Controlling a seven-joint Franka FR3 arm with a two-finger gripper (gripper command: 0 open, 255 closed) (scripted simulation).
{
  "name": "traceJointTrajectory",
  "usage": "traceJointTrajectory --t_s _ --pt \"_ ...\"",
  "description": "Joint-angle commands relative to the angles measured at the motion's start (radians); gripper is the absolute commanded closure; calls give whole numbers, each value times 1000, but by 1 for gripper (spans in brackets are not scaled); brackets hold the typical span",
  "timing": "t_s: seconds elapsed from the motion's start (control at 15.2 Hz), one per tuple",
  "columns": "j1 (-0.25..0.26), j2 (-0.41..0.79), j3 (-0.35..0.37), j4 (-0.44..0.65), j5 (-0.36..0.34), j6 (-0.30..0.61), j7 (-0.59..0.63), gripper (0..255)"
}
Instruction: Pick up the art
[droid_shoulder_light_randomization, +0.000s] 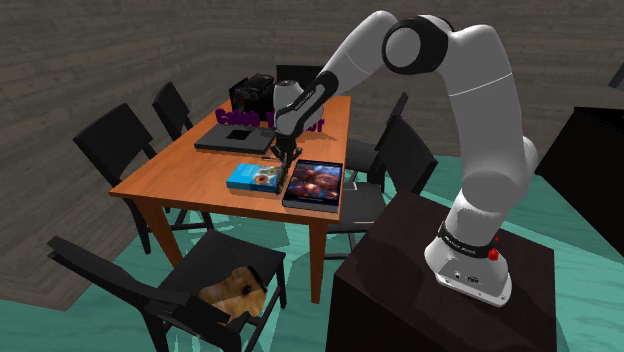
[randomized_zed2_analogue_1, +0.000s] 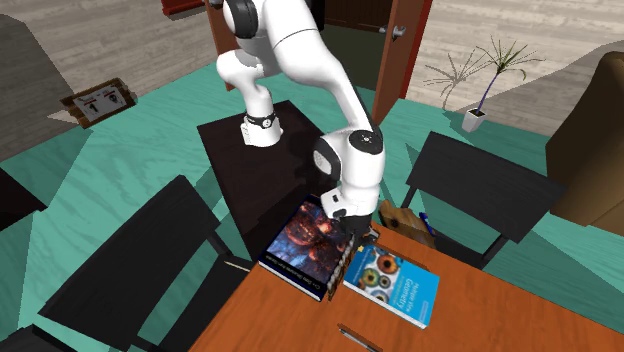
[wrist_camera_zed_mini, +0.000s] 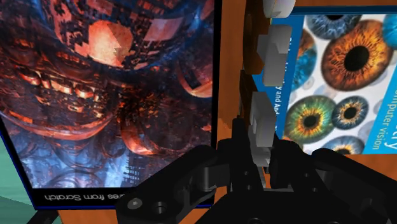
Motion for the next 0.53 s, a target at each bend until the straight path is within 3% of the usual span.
traceJointTrajectory --t_s 0.0,0.46 --pt "-1 -19 3 3 3 -22 -2 255" --pt "-4 -66 9 6 11 -71 -9 255"
